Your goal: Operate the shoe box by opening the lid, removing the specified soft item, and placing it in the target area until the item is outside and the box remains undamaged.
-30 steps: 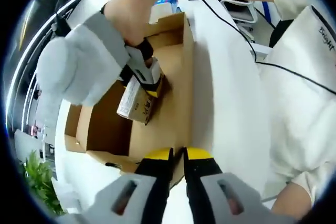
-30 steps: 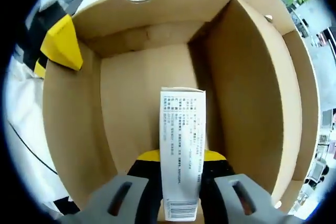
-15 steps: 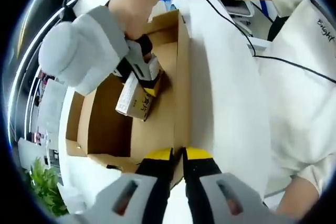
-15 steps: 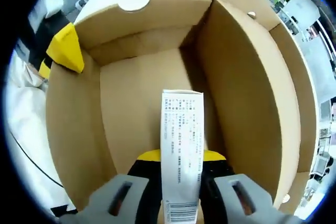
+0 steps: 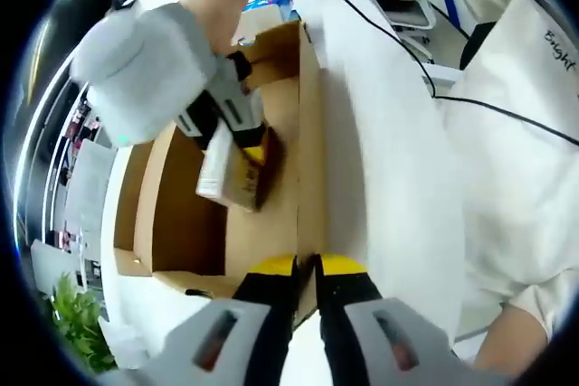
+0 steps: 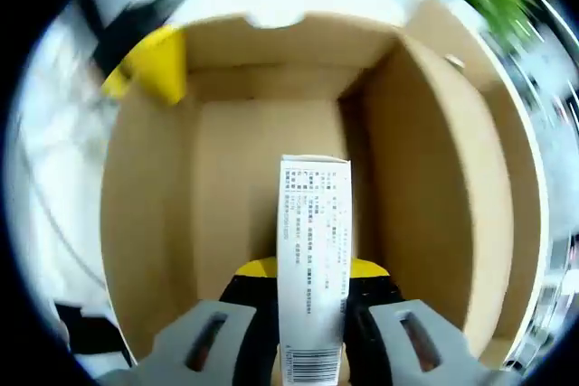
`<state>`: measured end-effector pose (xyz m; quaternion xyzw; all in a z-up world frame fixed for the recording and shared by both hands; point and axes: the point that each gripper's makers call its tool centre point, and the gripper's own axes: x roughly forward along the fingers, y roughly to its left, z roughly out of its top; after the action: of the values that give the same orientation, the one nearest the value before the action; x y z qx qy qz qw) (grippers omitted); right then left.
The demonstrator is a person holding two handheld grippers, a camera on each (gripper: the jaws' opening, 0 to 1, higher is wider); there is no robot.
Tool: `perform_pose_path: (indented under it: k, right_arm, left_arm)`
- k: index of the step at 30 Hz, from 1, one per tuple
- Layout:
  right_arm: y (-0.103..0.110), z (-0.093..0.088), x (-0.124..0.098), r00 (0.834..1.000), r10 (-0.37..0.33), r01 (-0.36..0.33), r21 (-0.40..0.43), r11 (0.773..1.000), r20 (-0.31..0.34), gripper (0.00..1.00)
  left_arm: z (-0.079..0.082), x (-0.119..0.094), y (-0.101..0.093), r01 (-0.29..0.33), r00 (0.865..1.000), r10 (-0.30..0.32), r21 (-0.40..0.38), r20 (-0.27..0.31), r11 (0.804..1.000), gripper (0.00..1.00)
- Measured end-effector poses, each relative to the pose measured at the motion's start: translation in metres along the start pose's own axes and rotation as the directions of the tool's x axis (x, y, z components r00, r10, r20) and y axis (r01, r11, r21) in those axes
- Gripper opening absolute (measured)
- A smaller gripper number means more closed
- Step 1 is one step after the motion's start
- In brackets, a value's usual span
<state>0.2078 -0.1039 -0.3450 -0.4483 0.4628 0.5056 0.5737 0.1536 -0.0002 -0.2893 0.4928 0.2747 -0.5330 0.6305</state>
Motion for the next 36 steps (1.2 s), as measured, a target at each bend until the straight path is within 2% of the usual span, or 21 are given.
perform_pose_path:
  k: [1, 2, 3, 4, 5, 6, 7, 9, 10, 11, 12, 13, 15, 17, 19, 21, 24, 28, 30, 33, 36]
  right_arm:
    - [-0.003, 0.0, 0.0, 1.0, -0.014, 0.014, -0.055, 0.998, -0.003, 0.22]
    - [-0.01, 0.008, -0.001, 0.999, -0.035, 0.04, -0.126, 0.991, 0.042, 0.22]
    - [-0.012, -0.003, -0.009, 0.999, -0.045, 0.045, -0.004, 0.999, -0.008, 0.22]
    - [-0.011, -0.013, -0.018, 0.996, -0.047, 0.049, 0.028, 0.998, -0.072, 0.22]
    - [-0.014, -0.011, -0.025, 0.995, -0.079, 0.076, -0.049, 0.996, -0.065, 0.22]
    - [-0.015, -0.006, -0.033, 0.995, -0.098, 0.097, -0.043, 0.994, -0.028, 0.22]
    - [-0.012, -0.004, -0.039, 0.996, -0.088, 0.088, -0.005, 0.996, -0.001, 0.22]
    - [-0.006, 0.006, -0.049, 0.995, -0.058, 0.058, 0.002, 0.998, 0.079, 0.22]
    - [-0.005, 0.005, -0.054, 0.996, -0.06, 0.061, -0.012, 0.998, 0.072, 0.22]
    - [-0.007, 0.007, -0.058, 0.994, -0.071, 0.075, -0.055, 0.996, 0.08, 0.22]
    - [-0.014, 0.007, -0.064, 0.99, -0.12, 0.13, -0.135, 0.982, 0.08, 0.22]
    - [-0.016, 0.002, -0.068, 0.988, -0.146, 0.151, -0.13, 0.98, 0.048, 0.22]
    - [-0.018, -0.013, -0.077, 0.986, -0.162, 0.159, -0.064, 0.985, -0.046, 0.22]
    - [-0.024, -0.011, -0.085, 0.981, -0.192, 0.191, -0.044, 0.981, -0.028, 0.22]
    - [-0.017, -0.005, -0.091, 0.986, -0.162, 0.164, -0.069, 0.984, 0.036, 0.22]
    - [-0.007, -0.008, -0.095, 0.993, -0.114, 0.116, -0.062, 0.991, 0.03, 0.22]
    - [-0.007, -0.013, -0.1, 0.991, -0.13, 0.13, -0.073, 0.989, 0.009, 0.22]
    - [-0.005, -0.018, -0.106, 0.992, -0.123, 0.124, -0.074, 0.99, 0.024, 0.22]
    - [-0.006, -0.019, -0.112, 0.988, -0.148, 0.152, -0.081, 0.985, 0.047, 0.22]
    - [-0.002, -0.022, -0.115, 0.989, -0.131, 0.136, -0.076, 0.988, 0.062, 0.22]
    - [-0.003, -0.023, -0.117, 0.99, -0.133, 0.135, -0.052, 0.989, 0.053, 0.22]
  left_arm:
    - [0.0, 0.0, 0.0, -0.006, 1.0, 0.006, 0.01, -0.002, 1.0, 0.07]
    - [0.001, 0.001, -0.001, -0.006, 1.0, 0.006, 0.011, -0.006, 1.0, 0.07]
    - [0.0, 0.0, 0.0, -0.009, 1.0, 0.009, 0.01, -0.009, 1.0, 0.07]
    - [0.0, 0.0, 0.0, -0.009, 1.0, 0.009, -0.002, 0.001, 1.0, 0.07]
    - [0.0, 0.0, 0.0, -0.009, 1.0, 0.009, -0.004, 0.009, 1.0, 0.07]
    - [0.0, 0.0, 0.001, -0.011, 1.0, 0.011, -0.002, 0.019, 1.0, 0.07]
    - [0.0, 0.0, 0.001, -0.011, 1.0, 0.011, -0.004, 0.023, 1.0, 0.08]
    - [0.001, 0.0, 0.001, -0.006, 0.999, 0.006, -0.004, 0.034, 1.0, 0.07]
    - [0.001, 0.0, 0.0, -0.001, 0.999, 0.002, -0.009, 0.039, 1.0, 0.07]
    - [0.001, 0.0, 0.0, -0.001, 0.999, 0.001, -0.013, 0.044, 1.0, 0.07]
    - [0.001, 0.001, -0.001, 0.0, 0.999, 0.001, -0.012, 0.047, 1.0, 0.06]
    - [0.001, 0.001, -0.003, 0.0, 0.999, 0.0, 0.0, 0.053, 1.0, 0.06]
    - [0.001, 0.0, -0.003, -0.011, 0.998, 0.01, 0.014, 0.064, 1.0, 0.06]
    - [0.002, 0.0, -0.003, -0.01, 0.998, 0.01, 0.008, 0.068, 1.0, 0.06]
    - [0.002, 0.001, -0.003, -0.009, 0.998, 0.009, 0.006, 0.069, 1.0, 0.06]
    - [0.002, 0.001, -0.003, -0.01, 0.998, 0.009, 0.004, 0.069, 1.0, 0.06]
    - [0.002, 0.001, -0.003, -0.018, 0.998, 0.017, 0.008, 0.061, 1.0, 0.06]
    - [0.002, 0.001, -0.002, -0.015, 0.998, 0.015, 0.002, 0.059, 1.0, 0.06]
    - [0.002, 0.001, -0.002, -0.014, 0.998, 0.014, 0.004, 0.063, 1.0, 0.06]
    - [0.002, 0.002, -0.002, -0.009, 0.998, 0.009, 0.002, 0.055, 1.0, 0.06]
    - [0.002, 0.002, -0.003, -0.009, 0.998, 0.008, 0.003, 0.055, 1.0, 0.06]
